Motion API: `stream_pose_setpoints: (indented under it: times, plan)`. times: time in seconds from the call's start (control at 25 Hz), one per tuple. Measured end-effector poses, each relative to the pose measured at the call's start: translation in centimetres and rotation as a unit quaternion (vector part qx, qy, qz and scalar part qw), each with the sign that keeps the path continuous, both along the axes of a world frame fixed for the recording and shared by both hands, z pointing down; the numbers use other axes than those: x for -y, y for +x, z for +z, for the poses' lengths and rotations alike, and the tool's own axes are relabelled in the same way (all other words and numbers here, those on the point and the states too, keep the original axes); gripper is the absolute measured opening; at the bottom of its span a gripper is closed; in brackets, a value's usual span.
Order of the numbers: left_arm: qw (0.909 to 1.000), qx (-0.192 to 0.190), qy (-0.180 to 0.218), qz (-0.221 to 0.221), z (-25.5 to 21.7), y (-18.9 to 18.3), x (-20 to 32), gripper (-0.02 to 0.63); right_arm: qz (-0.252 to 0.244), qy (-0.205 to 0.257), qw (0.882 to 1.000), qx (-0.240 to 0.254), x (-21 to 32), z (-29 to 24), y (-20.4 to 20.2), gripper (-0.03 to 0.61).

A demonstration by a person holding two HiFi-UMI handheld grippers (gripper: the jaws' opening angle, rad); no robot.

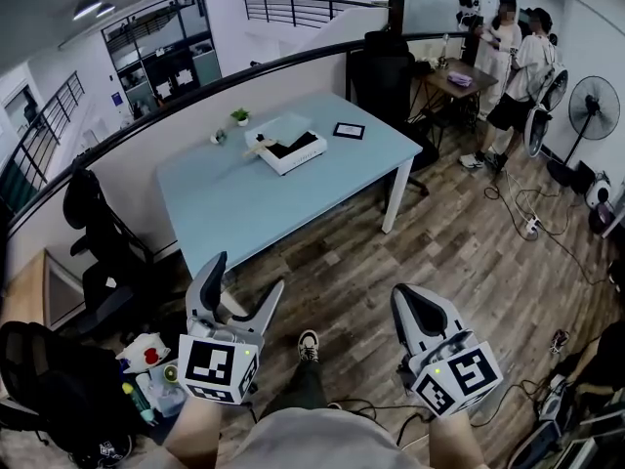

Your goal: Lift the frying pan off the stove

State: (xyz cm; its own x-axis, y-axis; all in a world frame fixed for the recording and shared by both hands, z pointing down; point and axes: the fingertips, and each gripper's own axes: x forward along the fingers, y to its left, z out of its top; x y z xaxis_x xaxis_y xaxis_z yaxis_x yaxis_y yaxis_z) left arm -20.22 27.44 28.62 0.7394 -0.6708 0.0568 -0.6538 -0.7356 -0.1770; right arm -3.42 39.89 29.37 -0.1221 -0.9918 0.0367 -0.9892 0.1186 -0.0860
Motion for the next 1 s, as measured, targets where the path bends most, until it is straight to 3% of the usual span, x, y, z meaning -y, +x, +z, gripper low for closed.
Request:
stream_pose_setpoints:
  times: [0.36,1.0]
  plan:
    - [0.9997,0.020,-0.013,0.009,1.0,4.0,9.4,0.362,-0.012,-0.031,0.999,0.009,9.6,1.3,3.4,0.003]
    - [0.9958,0.075,-0.036,0.038,4.0,10.6,34.4,0.364,-0.009,-0.075,0.997,0.010,35.2,3.3,8.7,0.003]
